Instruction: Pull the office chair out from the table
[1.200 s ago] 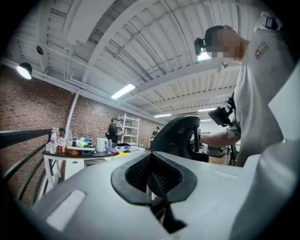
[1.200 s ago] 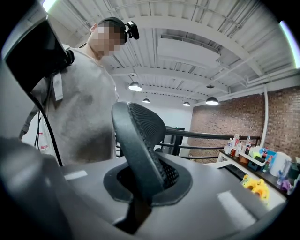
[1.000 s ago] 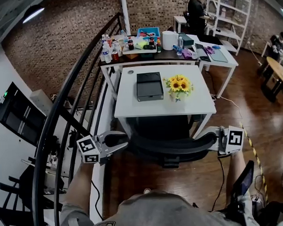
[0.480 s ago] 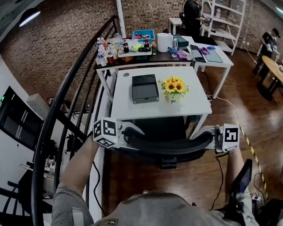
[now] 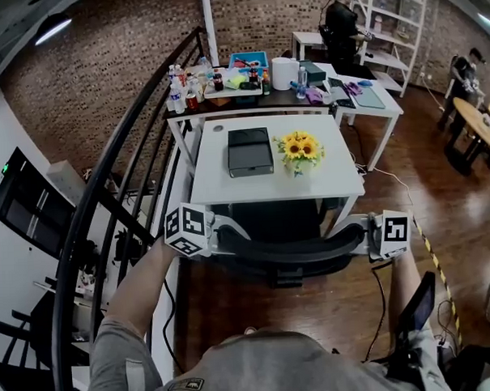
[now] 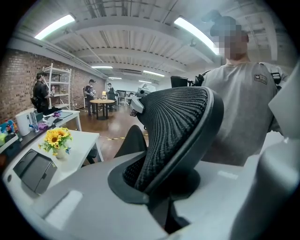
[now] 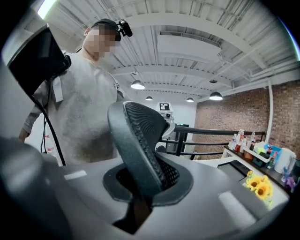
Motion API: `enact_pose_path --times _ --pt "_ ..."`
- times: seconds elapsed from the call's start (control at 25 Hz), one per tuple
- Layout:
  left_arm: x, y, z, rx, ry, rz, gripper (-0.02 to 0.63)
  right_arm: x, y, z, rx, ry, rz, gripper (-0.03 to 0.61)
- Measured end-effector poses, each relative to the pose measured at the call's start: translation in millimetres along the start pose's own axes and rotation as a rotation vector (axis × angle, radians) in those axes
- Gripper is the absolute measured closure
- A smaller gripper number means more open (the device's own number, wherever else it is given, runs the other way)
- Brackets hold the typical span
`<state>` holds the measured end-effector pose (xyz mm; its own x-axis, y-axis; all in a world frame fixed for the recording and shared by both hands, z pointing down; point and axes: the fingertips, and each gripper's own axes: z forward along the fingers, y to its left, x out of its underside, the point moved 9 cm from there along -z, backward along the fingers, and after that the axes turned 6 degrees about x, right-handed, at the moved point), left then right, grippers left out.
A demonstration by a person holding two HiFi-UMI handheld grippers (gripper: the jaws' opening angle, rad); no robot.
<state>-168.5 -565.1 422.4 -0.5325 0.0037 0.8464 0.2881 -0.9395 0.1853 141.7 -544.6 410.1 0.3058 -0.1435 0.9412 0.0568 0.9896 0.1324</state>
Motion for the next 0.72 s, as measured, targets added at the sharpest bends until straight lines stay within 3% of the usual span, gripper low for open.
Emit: enact_pose_path --times 0.44,0.72 --pt "-3 -25 10 -0.078 0.017 0.058 0.575 -2 21 1 0.044 0.061 -0.063 0.526" --pt "-3 -46 18 -0.099 -0.012 0.055 0.575 -6 44 0 0.087 0.051 -0.079 0.528"
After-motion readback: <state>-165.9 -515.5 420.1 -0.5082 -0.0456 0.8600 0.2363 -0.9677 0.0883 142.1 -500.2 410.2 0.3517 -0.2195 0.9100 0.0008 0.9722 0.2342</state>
